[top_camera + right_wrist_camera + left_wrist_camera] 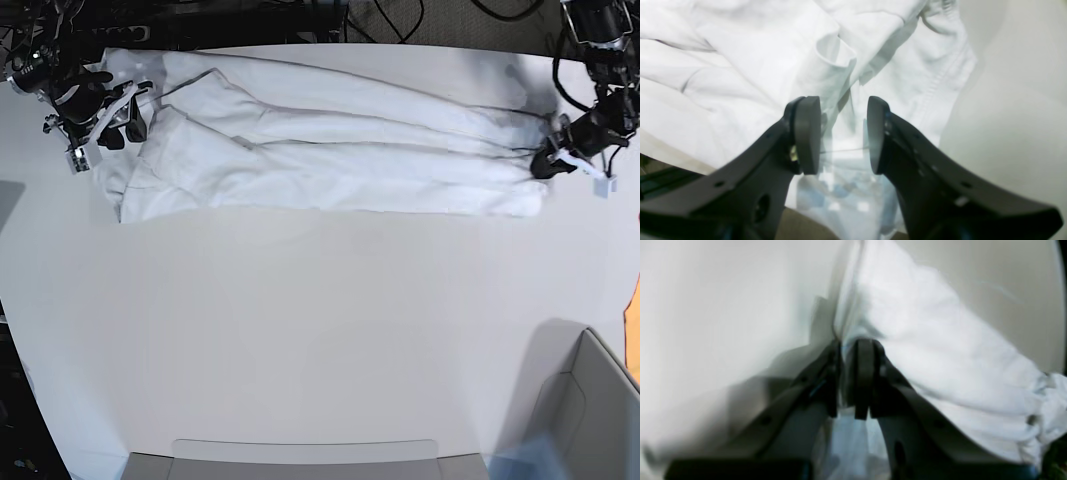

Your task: Fold the T-shirt properly

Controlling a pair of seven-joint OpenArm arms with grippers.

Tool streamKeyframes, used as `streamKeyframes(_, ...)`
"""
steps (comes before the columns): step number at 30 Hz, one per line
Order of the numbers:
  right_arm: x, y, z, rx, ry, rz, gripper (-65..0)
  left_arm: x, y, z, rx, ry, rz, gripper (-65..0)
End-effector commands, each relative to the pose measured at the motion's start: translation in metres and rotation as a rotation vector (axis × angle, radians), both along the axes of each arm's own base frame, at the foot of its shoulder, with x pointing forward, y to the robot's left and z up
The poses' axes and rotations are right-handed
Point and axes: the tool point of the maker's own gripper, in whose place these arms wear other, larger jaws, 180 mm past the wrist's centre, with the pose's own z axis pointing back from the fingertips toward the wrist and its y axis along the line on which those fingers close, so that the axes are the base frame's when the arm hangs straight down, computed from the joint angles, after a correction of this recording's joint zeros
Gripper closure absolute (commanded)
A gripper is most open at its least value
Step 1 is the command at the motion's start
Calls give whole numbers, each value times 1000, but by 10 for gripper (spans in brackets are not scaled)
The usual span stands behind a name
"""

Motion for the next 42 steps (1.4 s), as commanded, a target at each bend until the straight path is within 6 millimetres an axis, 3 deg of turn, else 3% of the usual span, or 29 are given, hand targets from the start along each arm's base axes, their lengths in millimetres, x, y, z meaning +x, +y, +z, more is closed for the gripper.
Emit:
streamKeyframes(1,9,-1,12,-6,-50,13,-235,-25,24,-10,91,138,13,0)
streamKeyframes(4,9,-1,12,-6,-50,13,-235,-20,40,2,119,117,32,0)
streamKeyframes(7,9,0,12,-5,-52,13,-235,-14,43,14,131,102,12,0)
streamKeyframes(11,9,0,12,-1,-52,13,-235,10,40,55,190,3,-40,0)
streamKeyframes(14,9,0,12,-4,-52,13,-235,14,34,75,199,-33,-52,0)
streamKeyframes(19,9,0,12,-4,-52,13,-235,12,24,88,192,-66,-45,0)
streamKeyframes(28,9,1,11,-3,-48,16,-235,11,23,87,193,-58,-48,0)
streamKeyframes(31,9,1,11,-2,-48,16,-235,3,24,83,195,-41,-45,-170)
streamKeyframes(32,8,2,11,-1,-48,18,-235,2,25,83,199,-44,-41,-200)
streamKeyframes(37,8,1,11,-3,-46,17,-235,-6,33,78,175,6,89,-198)
streamKeyframes(42,8,1,11,-3,-46,17,-235,0,14,60,141,62,125,-204)
